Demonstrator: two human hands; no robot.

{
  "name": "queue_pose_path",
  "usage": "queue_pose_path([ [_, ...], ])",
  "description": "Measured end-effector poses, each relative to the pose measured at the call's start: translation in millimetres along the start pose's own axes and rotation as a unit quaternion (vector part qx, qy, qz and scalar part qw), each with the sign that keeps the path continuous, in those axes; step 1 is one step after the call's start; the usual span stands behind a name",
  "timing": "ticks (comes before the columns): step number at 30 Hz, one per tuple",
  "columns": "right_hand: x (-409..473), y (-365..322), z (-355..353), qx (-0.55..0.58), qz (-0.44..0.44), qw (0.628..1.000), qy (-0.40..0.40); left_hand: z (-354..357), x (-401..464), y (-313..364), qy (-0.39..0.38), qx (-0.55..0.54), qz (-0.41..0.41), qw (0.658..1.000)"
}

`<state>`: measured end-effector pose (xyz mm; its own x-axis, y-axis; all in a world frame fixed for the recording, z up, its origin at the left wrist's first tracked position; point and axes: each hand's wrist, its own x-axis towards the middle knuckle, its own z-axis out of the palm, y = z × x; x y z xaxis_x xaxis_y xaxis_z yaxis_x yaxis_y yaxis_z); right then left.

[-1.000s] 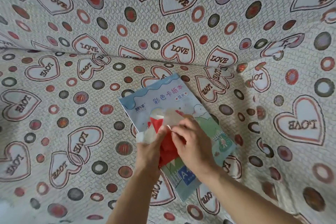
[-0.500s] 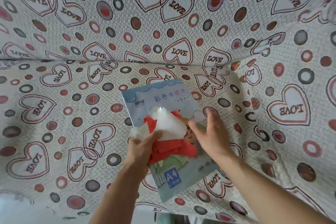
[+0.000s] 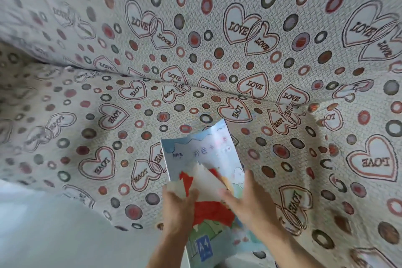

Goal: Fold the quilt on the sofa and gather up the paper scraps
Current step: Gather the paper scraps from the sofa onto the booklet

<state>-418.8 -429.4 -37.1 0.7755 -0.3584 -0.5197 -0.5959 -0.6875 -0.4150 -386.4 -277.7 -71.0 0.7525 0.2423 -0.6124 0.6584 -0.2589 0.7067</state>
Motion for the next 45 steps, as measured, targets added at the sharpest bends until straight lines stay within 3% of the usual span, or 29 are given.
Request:
queue_pose_path([
  [6, -53, -17, 19, -0.044, -0.082, 0.996, 0.01, -30, -35, -39, 0.097, -0.006, 0.079, 0.992],
  [15, -111, -28, 62, -0.066, -0.117, 0.991, 0.001, -103, -80, -96, 0.134, -0.006, 0.058, 0.989],
  [22, -137, -62, 99, -0.075, -0.178, 0.981, -0.015, -169, -100, -128, 0.242, -0.004, 0.052, 0.969],
  [31, -198, -113, 180, -0.116, -0.214, 0.97, -0.015, -257, -107, -196, 0.265, -0.074, 0.022, 0.961],
  [40, -297, -200, 286, -0.107, -0.253, 0.96, -0.059, -408, -124, -267, 0.303, -0.131, -0.013, 0.944],
  [45, -339, -244, 323, -0.087, -0.273, 0.957, -0.042, -480, -129, -279, 0.309, -0.139, -0.003, 0.941],
])
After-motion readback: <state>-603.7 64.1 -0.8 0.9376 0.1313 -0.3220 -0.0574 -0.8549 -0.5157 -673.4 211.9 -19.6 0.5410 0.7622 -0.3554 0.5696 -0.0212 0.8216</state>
